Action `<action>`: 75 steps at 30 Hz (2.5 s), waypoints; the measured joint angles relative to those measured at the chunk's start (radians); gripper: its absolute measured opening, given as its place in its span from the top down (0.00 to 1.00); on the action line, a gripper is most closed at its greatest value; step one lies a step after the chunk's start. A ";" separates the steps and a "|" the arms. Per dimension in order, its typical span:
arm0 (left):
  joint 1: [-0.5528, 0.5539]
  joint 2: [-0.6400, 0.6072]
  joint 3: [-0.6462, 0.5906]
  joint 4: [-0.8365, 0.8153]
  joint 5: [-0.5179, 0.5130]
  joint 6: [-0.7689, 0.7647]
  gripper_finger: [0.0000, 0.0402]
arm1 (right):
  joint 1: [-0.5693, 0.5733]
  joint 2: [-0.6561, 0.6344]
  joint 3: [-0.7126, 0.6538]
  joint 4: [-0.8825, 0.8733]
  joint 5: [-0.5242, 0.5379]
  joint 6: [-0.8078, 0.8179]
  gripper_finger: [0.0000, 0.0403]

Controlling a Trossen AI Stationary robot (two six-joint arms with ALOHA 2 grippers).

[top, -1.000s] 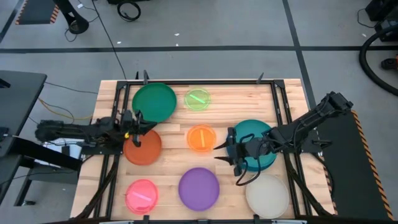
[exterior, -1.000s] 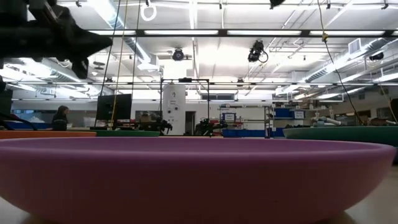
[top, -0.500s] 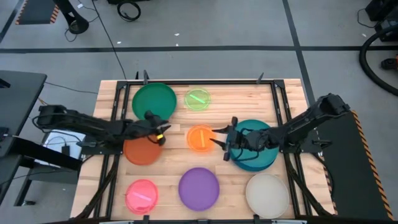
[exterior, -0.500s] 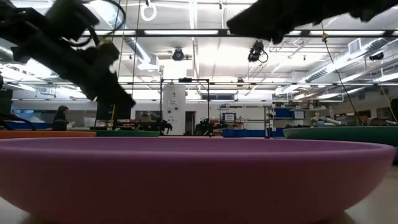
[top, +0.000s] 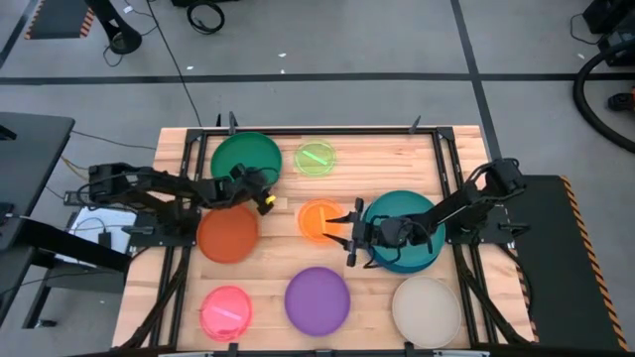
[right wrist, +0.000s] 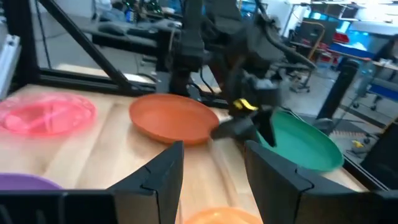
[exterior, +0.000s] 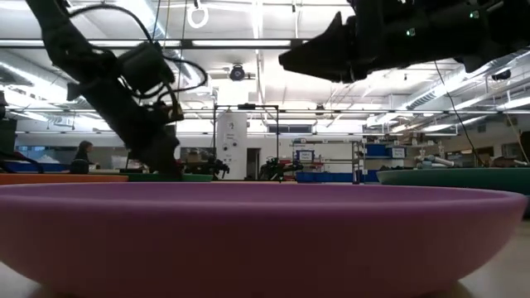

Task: Stack plastic plates
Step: Stack the dark green plate on top of the light green plate

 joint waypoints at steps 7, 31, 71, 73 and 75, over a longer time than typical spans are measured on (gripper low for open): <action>0.041 0.100 0.002 0.005 -0.012 0.023 0.57 | 0.001 -0.019 0.000 0.018 -0.033 -0.006 0.56; -0.308 0.058 0.653 -0.909 -0.068 0.058 0.96 | -0.047 -0.020 0.000 0.062 -0.041 -0.196 0.56; -0.641 0.038 0.650 -0.838 0.173 0.340 0.96 | -0.031 -0.096 0.562 -1.186 -0.385 -0.320 0.37; -0.637 0.044 0.649 -0.836 0.187 0.379 0.96 | -0.031 -0.103 0.562 -1.204 -0.370 -0.325 0.37; -0.633 0.049 0.649 -0.829 0.187 0.395 0.96 | -0.031 -0.104 0.562 -1.240 -0.377 -0.323 0.37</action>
